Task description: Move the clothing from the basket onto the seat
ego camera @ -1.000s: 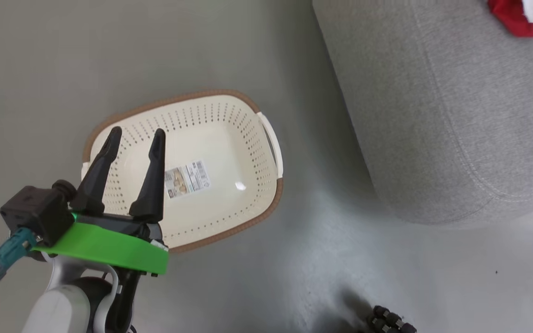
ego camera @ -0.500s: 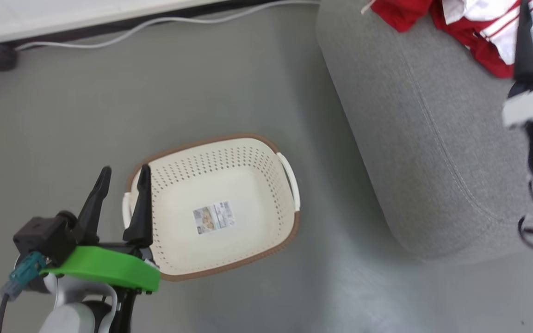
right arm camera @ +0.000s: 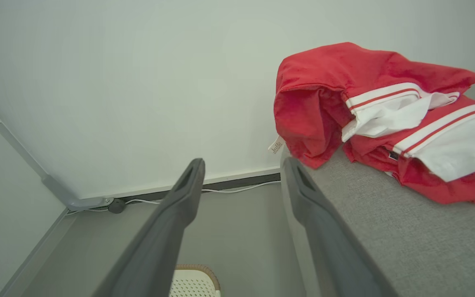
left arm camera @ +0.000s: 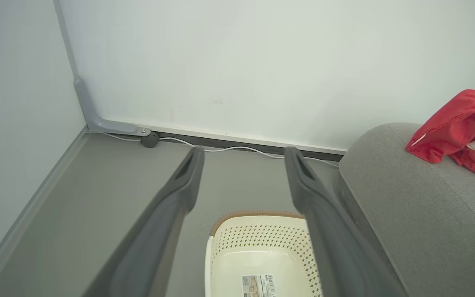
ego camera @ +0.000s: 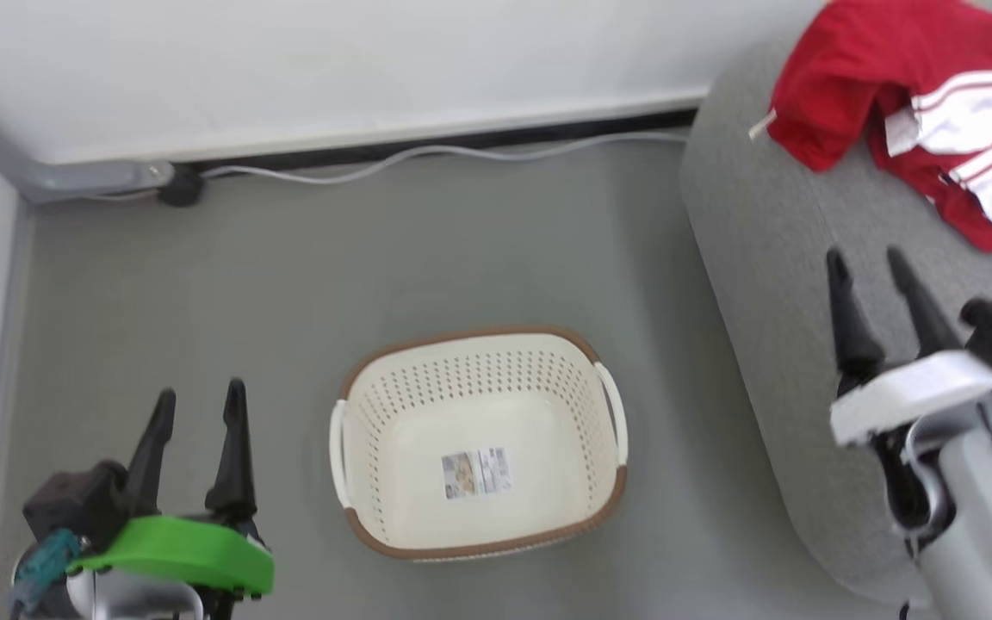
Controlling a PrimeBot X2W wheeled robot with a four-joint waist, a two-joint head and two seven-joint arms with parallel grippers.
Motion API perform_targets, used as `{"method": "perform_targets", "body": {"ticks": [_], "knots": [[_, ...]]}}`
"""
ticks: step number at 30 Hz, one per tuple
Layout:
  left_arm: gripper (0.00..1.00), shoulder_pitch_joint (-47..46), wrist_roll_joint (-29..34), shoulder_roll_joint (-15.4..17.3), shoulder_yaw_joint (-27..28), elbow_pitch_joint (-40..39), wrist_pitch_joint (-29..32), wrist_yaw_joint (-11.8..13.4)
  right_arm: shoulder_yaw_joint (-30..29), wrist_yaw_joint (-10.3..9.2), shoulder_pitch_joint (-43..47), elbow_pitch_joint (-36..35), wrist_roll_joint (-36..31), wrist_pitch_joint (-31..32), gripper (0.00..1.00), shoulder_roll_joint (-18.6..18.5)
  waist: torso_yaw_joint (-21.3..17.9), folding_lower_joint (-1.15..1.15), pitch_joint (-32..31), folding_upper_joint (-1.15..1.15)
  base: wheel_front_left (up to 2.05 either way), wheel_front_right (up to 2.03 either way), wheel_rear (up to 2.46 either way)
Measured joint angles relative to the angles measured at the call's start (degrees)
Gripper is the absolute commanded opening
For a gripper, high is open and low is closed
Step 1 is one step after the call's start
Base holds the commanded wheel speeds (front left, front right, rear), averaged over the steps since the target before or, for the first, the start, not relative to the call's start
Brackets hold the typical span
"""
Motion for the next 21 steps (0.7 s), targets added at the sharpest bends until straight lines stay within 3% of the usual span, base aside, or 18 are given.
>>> {"method": "perform_targets", "body": {"ticks": [9, 21], "knots": [[1.00, 5.5, -0.1, 0.3, 1.7, 2.5, -1.2, 0.0, 4.0, -1.48, 7.9, -1.3, -3.1, 0.0, 1.00, 2.7, 3.5, 0.00, -6.6, 0.00, 0.00, 0.00, 0.00], [1.00, 8.2, -0.1, 1.3, 3.2, 1.5, -1.9, 0.1, 3.4, -4.01, 12.8, -6.0, -4.9, 0.0, 1.00, 3.3, 5.5, 0.00, -11.0, 0.00, 0.00, 0.00, 0.00]]}}
